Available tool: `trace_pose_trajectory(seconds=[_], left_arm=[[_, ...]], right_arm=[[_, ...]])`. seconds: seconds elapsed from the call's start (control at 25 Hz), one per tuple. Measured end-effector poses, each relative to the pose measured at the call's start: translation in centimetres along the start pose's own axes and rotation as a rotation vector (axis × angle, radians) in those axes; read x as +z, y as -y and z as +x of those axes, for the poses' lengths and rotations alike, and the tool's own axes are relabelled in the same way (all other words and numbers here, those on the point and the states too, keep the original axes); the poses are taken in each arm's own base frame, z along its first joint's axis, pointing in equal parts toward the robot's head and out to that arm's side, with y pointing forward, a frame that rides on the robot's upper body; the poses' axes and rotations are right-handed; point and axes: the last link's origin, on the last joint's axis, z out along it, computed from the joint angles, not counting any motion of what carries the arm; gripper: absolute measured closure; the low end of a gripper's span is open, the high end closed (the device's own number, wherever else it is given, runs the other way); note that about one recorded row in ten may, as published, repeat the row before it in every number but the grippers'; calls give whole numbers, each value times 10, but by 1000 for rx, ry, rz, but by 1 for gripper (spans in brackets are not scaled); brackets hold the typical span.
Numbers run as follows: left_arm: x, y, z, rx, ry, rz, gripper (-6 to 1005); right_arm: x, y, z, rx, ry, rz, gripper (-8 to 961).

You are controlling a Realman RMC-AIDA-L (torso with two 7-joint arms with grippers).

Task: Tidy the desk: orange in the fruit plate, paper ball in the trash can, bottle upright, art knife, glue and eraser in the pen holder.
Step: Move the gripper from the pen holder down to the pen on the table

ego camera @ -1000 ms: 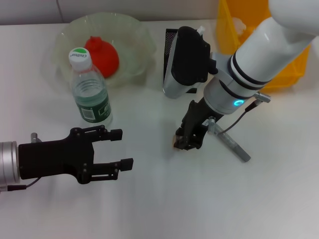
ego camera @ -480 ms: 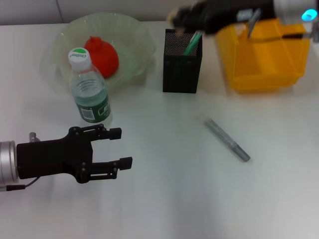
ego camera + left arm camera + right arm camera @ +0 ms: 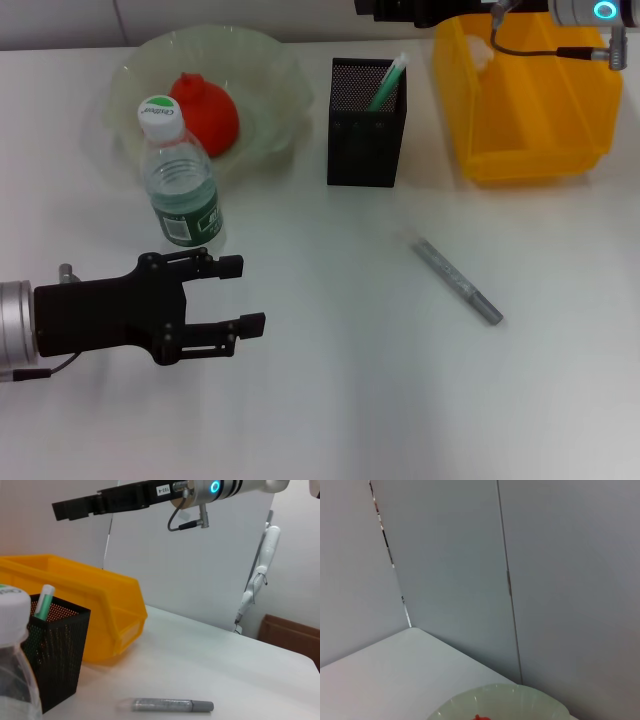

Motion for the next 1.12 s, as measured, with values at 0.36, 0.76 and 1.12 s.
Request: trace_pose_trajectory(seconds=[0.36,0.76,1.12], left_arm=[[-1,1,0,0,6,0,215],[2,2,1,6,14,-7,215],[5,1,2,3,11,-14,215]], right_arm=[[-28,-9,0,15,-192,-70,285],[-22,-33,52,-86,-678,-8,241],[9,-46,89,-119,-824,11,243]])
